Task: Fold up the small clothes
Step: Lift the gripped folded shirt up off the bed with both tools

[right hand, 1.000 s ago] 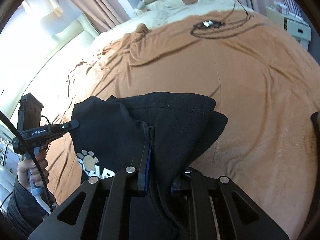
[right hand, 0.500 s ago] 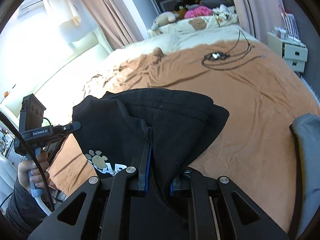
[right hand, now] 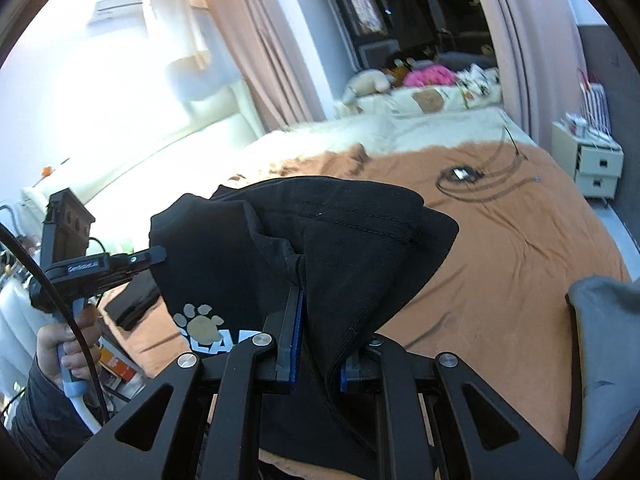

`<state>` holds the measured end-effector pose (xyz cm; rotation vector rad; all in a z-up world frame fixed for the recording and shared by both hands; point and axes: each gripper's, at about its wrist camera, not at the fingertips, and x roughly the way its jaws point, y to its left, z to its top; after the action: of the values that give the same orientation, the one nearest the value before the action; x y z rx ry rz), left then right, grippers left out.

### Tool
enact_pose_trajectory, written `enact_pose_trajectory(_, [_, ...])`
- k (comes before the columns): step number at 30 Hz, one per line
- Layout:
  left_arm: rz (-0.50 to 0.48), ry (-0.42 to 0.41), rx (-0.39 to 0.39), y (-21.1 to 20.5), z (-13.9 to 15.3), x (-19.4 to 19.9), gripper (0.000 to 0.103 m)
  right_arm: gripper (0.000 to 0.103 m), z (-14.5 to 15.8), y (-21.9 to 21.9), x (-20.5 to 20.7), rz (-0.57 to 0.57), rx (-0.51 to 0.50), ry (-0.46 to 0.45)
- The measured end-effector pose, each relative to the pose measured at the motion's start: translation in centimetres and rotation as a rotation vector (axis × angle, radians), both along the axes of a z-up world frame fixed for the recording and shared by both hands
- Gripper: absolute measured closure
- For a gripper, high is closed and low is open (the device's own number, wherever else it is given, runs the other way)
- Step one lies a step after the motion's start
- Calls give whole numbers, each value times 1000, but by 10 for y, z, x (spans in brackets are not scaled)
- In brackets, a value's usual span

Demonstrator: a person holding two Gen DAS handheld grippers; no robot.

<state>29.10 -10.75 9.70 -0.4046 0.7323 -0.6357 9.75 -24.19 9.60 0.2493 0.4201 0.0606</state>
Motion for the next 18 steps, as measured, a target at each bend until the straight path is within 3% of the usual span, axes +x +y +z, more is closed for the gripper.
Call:
enact_pose_trajectory(12, [81,-93,30,33,68,-47,98,93,12,12,-51,102,-20,-136])
enact_pose_trajectory(18, [105,-124,-23,71,81,-49,98,93,7,7,-35,156,-33,-159])
